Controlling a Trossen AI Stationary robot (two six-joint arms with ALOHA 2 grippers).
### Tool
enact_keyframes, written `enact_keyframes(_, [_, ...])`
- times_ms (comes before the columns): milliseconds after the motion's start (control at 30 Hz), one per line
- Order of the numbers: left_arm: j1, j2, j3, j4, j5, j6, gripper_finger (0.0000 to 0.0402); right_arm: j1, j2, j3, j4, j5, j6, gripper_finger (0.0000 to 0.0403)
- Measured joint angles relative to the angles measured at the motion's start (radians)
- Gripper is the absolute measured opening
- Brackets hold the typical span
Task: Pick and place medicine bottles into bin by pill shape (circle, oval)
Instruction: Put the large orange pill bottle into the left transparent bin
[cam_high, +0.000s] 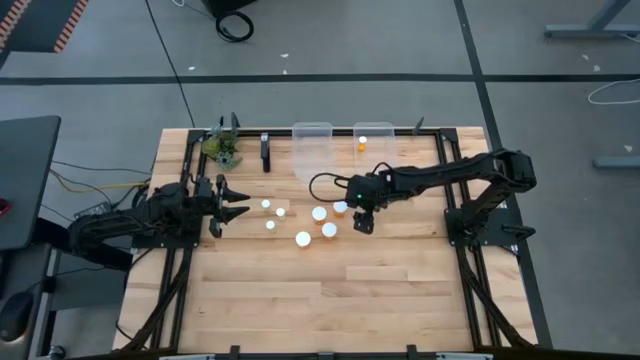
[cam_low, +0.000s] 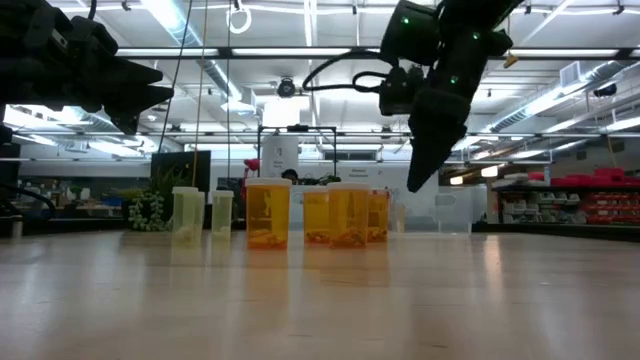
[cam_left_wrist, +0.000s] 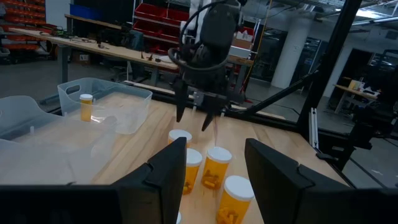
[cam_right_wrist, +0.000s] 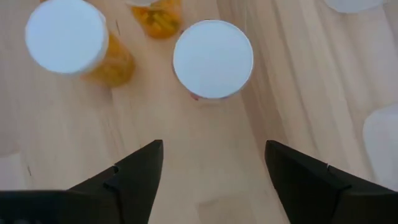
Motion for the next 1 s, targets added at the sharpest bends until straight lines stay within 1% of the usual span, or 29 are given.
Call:
enact_keyframes(100, [0.000, 0.000, 0.000, 0.000, 0.000, 0.000, 0.0172, 0.000, 0.014, -0.019, 0.028, 0.001, 0.028, 0.0308])
enact_keyframes(200, [0.000, 0.000, 0.000, 0.000, 0.000, 0.000, 0.0172, 0.000, 0.042, -0.021, 0.068, 0.011, 0.031, 0.0315])
enact_keyframes(433, [0.000, 0.005, 0.000, 0.002, 0.001, 0.000, 0.0172, -0.007, 0.145, -0.020, 0.188, 0.007, -0.013, 0.0316])
enact_keyframes(733, [0.000, 0.006, 0.000, 0.002, 0.000, 0.000, 0.0172, -0.026, 0.164, -0.020, 0.282, 0.007, -0.024, 0.0316])
enact_keyframes(867, [0.000, 0.006, 0.000, 0.002, 0.000, 0.000, 0.0172, -0.033, 0.164, -0.020, 0.287, 0.000, -0.029, 0.0309])
enact_keyframes(1000, [0.000, 0.006, 0.000, 0.002, 0.000, 0.000, 0.0172, -0.036, 0.164, -0.020, 0.315, -0.011, -0.021, 0.0291])
